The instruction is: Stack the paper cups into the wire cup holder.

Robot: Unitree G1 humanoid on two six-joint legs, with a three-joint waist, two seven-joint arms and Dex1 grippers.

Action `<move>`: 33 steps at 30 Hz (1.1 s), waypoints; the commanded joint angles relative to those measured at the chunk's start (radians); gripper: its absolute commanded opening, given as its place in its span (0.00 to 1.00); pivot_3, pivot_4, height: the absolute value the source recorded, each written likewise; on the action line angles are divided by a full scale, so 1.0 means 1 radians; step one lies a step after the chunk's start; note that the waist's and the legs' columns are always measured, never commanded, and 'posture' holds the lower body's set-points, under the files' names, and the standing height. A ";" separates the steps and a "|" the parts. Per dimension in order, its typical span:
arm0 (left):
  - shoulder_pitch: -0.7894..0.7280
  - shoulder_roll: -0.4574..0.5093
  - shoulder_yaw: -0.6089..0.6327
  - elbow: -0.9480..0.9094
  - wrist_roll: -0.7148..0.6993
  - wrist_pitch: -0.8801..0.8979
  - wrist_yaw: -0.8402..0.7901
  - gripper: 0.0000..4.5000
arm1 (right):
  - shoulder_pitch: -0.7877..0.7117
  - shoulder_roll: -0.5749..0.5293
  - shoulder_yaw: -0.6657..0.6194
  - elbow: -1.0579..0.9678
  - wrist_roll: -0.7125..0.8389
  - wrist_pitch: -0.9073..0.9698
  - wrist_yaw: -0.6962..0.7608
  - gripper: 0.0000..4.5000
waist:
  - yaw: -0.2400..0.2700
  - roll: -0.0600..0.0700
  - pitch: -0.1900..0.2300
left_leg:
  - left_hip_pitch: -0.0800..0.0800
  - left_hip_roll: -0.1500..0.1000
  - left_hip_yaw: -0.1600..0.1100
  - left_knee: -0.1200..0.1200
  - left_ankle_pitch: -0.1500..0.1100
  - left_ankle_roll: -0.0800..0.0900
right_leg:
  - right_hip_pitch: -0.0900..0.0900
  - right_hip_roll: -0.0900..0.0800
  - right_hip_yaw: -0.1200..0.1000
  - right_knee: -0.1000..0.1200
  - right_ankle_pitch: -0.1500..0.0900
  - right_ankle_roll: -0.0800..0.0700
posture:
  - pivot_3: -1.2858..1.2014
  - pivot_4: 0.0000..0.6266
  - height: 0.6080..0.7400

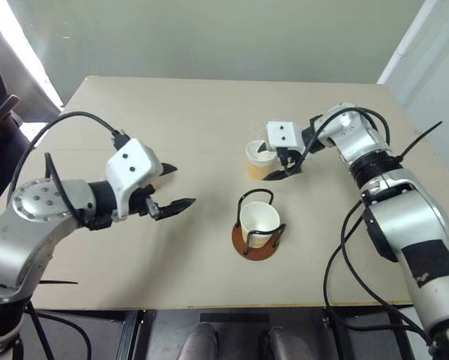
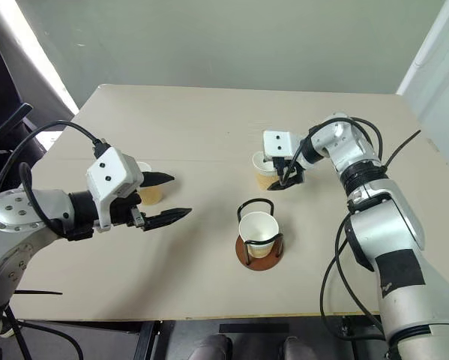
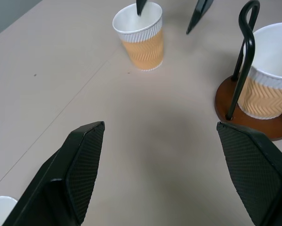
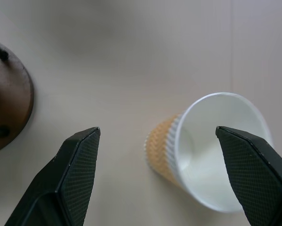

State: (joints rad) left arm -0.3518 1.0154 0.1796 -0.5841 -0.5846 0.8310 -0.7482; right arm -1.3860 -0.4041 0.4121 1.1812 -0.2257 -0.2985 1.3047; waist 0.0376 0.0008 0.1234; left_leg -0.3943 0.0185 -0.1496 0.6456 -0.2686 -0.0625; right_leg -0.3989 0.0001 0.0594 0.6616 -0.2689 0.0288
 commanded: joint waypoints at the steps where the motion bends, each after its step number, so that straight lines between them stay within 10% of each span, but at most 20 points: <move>1: -0.005 0.002 0.023 -0.033 0.002 0.001 0.015 0.91 | -0.032 0.018 0.010 0.024 -0.053 -0.036 -0.055 0.88 | 0.000 0.000 0.000 | 0.000 0.000 0.000 0.000 0.000 0.000 | 0.000 0.000 0.000 0.000 0.000 0.000 | 0.52 0.24 1.00; 7: 0.007 0.007 0.039 -0.048 -0.003 0.009 0.025 0.91 | -0.037 0.068 0.029 0.073 -0.148 -0.055 -0.186 0.75 | 0.000 0.000 0.000 | 0.000 0.001 0.000 0.000 0.000 -0.001 | 0.000 0.000 0.000 0.000 0.000 0.000 | 0.52 0.24 1.00; 16: 0.001 0.004 0.033 -0.038 0.006 0.000 0.029 0.91 | -0.057 0.052 -0.007 0.071 -0.133 -0.083 -0.128 0.03 | 0.001 0.000 0.000 | 0.000 0.001 0.001 0.000 -0.001 -0.001 | 0.000 0.000 0.000 0.000 0.000 0.000 | 0.52 0.24 1.00; 24: -0.034 0.018 0.021 -0.003 -0.017 -0.039 -0.055 0.91 | -0.100 -0.100 -0.151 -0.131 0.142 0.042 0.286 0.01 | 0.005 0.000 0.000 | -0.002 0.000 0.002 0.000 0.000 -0.002 | -0.001 0.000 0.000 0.000 0.000 0.000 | 0.52 0.24 1.00; 33: -0.049 0.010 -0.024 0.032 -0.008 -0.083 -0.126 0.91 | 0.049 -0.538 0.025 -0.929 0.855 0.613 0.310 0.01 | 0.002 0.000 0.000 | -0.003 0.002 0.009 0.000 0.002 -0.006 | 0.002 0.003 -0.001 -0.007 0.000 -0.001 | 0.52 0.24 1.00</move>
State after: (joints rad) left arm -0.3807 1.0278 0.1577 -0.5445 -0.5999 0.7720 -0.8676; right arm -1.3431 -0.9136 0.4238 0.3688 0.5211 0.2389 1.6094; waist 0.0396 0.0011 0.1236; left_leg -0.3965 0.0226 -0.1396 0.6454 -0.2666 -0.0682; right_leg -0.3972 0.0043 0.0593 0.6549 -0.2692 0.0281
